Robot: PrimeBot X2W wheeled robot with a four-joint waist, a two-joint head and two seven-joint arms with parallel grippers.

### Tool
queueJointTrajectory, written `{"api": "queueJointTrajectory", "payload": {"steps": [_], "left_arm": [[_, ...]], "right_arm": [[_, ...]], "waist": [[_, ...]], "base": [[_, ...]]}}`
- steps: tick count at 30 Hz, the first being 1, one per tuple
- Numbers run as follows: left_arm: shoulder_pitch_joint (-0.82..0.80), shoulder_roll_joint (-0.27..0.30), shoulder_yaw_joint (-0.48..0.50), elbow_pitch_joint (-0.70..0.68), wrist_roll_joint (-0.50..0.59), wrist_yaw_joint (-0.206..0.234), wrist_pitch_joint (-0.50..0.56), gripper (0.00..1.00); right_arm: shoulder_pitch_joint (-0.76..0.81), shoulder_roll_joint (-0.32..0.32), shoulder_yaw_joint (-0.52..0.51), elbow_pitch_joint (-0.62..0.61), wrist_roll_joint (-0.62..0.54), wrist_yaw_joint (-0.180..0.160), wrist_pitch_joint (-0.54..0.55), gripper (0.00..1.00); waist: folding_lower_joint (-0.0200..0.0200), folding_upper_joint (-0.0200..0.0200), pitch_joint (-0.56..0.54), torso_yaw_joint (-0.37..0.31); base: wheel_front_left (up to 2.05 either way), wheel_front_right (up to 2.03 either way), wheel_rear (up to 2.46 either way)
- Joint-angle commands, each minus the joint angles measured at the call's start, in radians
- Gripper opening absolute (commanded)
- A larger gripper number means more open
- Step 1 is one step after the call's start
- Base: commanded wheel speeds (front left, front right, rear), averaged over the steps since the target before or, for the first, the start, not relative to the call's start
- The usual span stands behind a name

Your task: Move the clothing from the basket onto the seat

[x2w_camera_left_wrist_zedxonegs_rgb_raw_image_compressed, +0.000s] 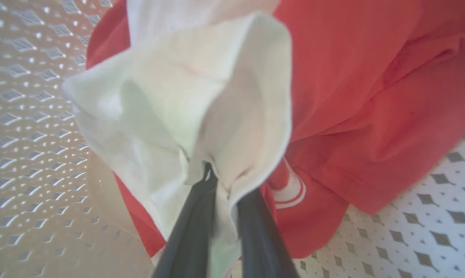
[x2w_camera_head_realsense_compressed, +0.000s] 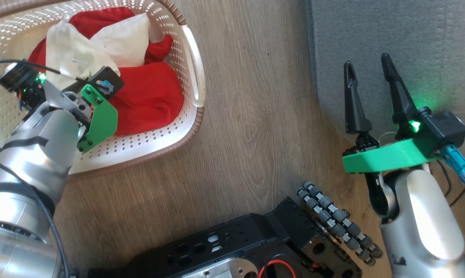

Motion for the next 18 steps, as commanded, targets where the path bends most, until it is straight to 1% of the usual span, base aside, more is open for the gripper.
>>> {"api": "queueJointTrajectory", "payload": {"steps": [1, 5, 10, 13, 15, 18], "left_arm": [[0.021, 0.030, 0.019, -0.005, -0.010, 0.011, -0.013, 0.00], [0.047, 0.036, 0.036, -0.005, -0.040, 0.033, -0.054, 0.00], [0.110, 0.006, 0.070, -0.014, -0.098, 0.055, -0.125, 0.00], [0.156, -0.007, 0.094, -0.040, -0.136, 0.072, -0.144, 0.00], [0.190, -0.011, 0.110, -0.082, -0.161, 0.082, -0.146, 0.00], [0.259, -0.006, 0.136, -0.193, -0.200, 0.100, -0.147, 0.00]], "right_arm": [[0.021, -0.009, 0.034, 0.033, 0.023, 0.009, 0.011, 1.00], [-0.013, -0.009, 0.048, 0.054, 0.022, 0.009, 0.011, 1.00], [-0.021, -0.009, 0.043, 0.092, 0.000, 0.009, 0.011, 1.00], [-0.014, -0.009, 0.041, 0.118, -0.015, 0.009, 0.011, 1.00], [-0.011, -0.009, 0.043, 0.141, -0.031, 0.009, 0.011, 1.00], [-0.003, -0.009, 0.042, 0.172, -0.041, 0.009, 0.011, 1.00]], "waist": [[0.0001, 0.0000, -0.012, -0.003], [0.0001, 0.0000, -0.062, -0.005], [0.0001, 0.0000, -0.188, 0.021], [0.0001, 0.0000, -0.270, 0.041], [0.0001, 0.0000, -0.328, 0.053], [0.0001, 0.0000, -0.416, 0.069]], "base": [[0.00, 0.00, 0.00], [0.00, 0.00, 0.00], [0.00, 0.00, 0.00], [0.00, 0.00, 0.00], [0.00, 0.00, 0.00], [0.00, 0.00, 0.00]]}}
